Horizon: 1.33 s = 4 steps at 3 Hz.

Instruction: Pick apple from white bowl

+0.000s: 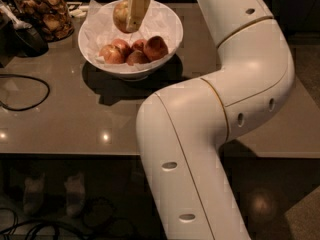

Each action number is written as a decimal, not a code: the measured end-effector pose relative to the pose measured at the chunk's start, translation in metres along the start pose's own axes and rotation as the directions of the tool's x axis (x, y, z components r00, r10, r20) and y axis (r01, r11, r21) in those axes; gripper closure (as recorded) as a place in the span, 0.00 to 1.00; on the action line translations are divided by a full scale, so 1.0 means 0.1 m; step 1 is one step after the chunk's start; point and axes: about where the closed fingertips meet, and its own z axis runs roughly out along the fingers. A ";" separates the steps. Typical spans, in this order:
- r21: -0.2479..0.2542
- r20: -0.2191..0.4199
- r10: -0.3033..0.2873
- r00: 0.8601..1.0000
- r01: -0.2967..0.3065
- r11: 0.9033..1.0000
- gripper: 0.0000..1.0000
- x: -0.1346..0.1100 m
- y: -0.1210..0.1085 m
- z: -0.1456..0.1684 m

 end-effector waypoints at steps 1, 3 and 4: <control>0.032 0.023 -0.047 0.999 0.047 0.998 1.00 -0.17 -0.01 -0.20; 0.043 0.064 -0.096 0.993 0.093 0.995 1.00 -0.41 0.07 -0.47; 0.042 0.110 -0.105 0.988 0.101 0.994 1.00 -0.55 0.16 -0.66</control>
Offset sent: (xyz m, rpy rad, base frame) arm -0.0320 0.0045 0.0769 0.0097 -0.0612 0.1181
